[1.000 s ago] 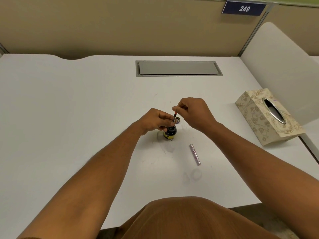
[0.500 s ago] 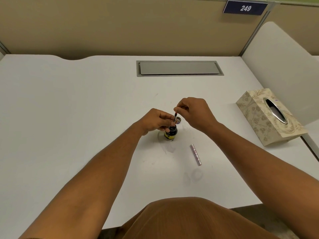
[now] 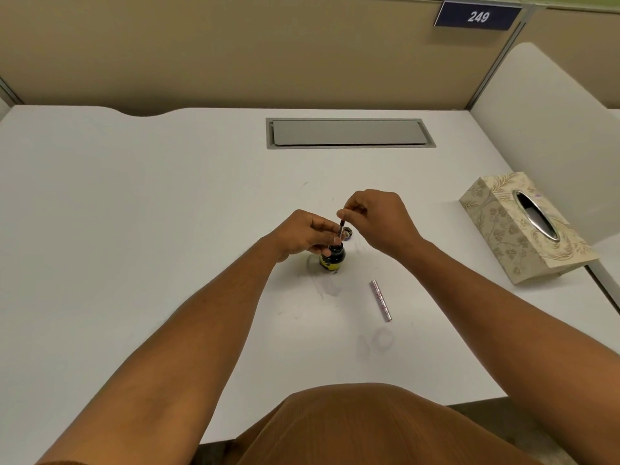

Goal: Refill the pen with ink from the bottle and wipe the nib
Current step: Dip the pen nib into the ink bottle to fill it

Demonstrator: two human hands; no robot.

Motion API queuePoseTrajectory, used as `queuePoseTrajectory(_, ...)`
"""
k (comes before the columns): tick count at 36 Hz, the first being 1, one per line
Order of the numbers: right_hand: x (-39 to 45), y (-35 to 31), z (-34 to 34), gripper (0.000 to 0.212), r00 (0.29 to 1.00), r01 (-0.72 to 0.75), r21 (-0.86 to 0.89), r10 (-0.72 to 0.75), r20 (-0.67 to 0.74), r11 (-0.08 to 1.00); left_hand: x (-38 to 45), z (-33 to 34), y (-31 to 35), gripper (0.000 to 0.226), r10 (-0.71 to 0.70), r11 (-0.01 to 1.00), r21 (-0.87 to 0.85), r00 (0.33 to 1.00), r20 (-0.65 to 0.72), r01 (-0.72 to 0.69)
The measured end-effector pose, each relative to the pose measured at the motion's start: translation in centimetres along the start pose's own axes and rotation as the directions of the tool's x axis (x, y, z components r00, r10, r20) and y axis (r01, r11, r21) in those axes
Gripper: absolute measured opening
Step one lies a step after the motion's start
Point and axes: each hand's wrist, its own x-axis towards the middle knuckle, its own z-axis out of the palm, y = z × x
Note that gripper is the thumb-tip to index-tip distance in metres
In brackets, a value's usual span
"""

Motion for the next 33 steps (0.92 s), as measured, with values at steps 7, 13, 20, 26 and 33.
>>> queuePoseTrajectory(7, 0.1, 0.5, -0.4, 0.023, 0.999, -0.004, 0.001, 0.004, 0.04, 1.0, 0.0, 0.1, 0.0, 0.019, 0.003, 1.0, -0.012, 1.0, -0.005, -0.003)
queuePoseTrajectory(13, 0.3, 0.6, -0.6, 0.018, 0.998, 0.048, -0.041, -0.046, 0.051, 0.998, -0.1, 0.2, 0.2, 0.019, -0.001, 0.999, -0.051, 1.0, 0.006, 0.001)
queuePoseTrajectory(20, 0.3, 0.5, -0.4, 0.015, 0.999, 0.025, -0.058, -0.024, 0.028, 0.998, -0.1, 0.2, 0.2, 0.02, -0.009, 0.999, -0.046, 1.0, -0.001, 0.009)
queuePoseTrajectory(26, 0.3, 0.7, -0.5, 0.02, 0.999, 0.02, -0.03, -0.019, 0.026, 0.999, -0.1, 0.2, 0.3, 0.022, -0.012, 1.0, -0.024, 1.0, -0.008, 0.012)
queuePoseTrajectory(33, 0.2, 1.3, -0.4, 0.021, 0.996, 0.058, -0.026, -0.057, 0.062, 0.998, -0.2, 0.3, 0.4, 0.019, -0.013, 0.999, -0.03, 1.0, -0.002, 0.013)
